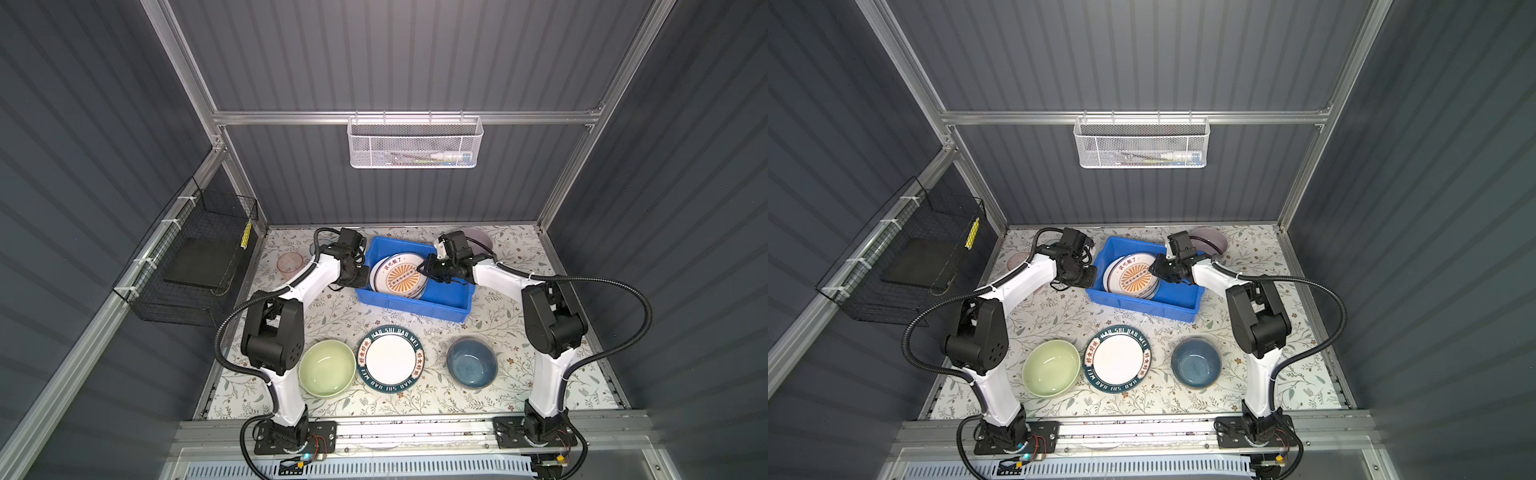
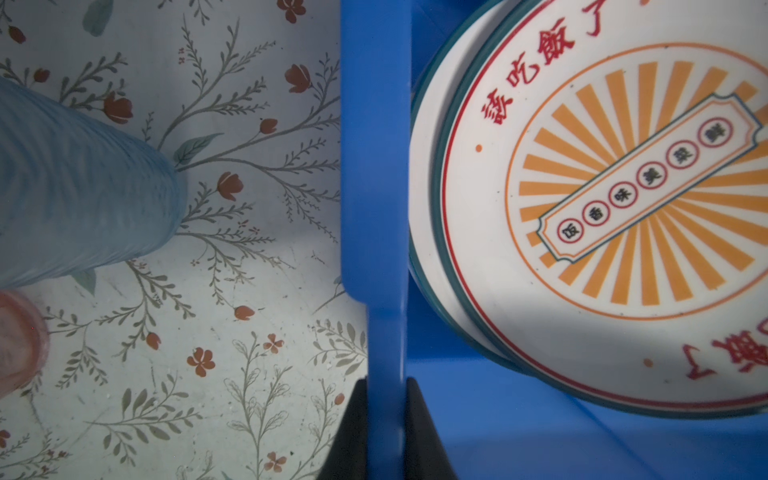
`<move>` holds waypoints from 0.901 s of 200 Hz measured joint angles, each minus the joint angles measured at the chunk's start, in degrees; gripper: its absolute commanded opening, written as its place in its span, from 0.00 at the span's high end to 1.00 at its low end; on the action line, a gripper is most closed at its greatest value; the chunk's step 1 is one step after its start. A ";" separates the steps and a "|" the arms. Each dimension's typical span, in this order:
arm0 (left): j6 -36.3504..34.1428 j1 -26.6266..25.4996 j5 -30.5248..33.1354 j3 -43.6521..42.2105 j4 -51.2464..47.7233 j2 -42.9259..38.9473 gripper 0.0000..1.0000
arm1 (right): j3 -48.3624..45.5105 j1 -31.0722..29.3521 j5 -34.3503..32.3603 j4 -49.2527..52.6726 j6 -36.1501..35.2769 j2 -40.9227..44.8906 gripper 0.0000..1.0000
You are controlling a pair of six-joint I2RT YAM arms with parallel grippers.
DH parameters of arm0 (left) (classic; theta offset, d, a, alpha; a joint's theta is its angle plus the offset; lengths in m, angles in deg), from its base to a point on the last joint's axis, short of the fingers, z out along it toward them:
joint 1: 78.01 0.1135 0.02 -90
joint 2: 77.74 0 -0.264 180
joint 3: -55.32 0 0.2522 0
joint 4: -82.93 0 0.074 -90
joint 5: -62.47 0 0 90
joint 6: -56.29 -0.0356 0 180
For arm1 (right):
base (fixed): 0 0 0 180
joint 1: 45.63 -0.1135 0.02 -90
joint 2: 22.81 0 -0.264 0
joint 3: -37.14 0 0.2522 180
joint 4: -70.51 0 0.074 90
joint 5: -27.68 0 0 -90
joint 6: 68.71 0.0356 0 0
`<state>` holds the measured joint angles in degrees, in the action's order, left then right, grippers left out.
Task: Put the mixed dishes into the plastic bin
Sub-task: 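Lower the sunburst plates into the blue bin with both grippers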
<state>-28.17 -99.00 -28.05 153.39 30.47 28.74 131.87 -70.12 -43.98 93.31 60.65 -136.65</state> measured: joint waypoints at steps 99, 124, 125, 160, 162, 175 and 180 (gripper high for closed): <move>0.17 0.11 -0.61 -0.59 0.44 -0.46 0.92 | 4.94 -2.32 -6.69 8.79 -3.69 -2.29 0.52; 0.24 0.11 -0.87 -0.59 0.07 -0.50 0.91 | 5.44 -2.73 -7.96 9.92 -4.02 -2.56 0.50; 0.24 0.11 -0.90 -0.59 0.07 -0.50 0.91 | 5.49 -2.73 -8.00 9.99 -4.02 -2.60 0.50; 0.66 0.11 -1.20 -0.59 -0.83 -0.74 0.91 | 6.51 -3.23 -9.35 11.72 -4.66 -3.17 0.46; 0.63 0.11 -1.20 -0.59 -0.90 -0.76 0.91 | 6.58 -3.28 -9.40 11.74 -4.70 -3.23 0.46; 0.66 0.11 -1.22 -0.61 -1.16 -0.83 0.91 | 7.06 -3.43 -9.79 12.33 -4.96 -3.45 0.45; 0.66 0.11 -1.25 -0.61 -1.27 -0.85 0.91 | 7.23 -3.52 -9.97 12.52 -5.07 -3.54 0.45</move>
<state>-27.51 -98.89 -29.29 152.78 29.20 27.88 139.11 -73.64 -53.94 105.83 55.58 -140.19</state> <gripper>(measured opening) 0.147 0.545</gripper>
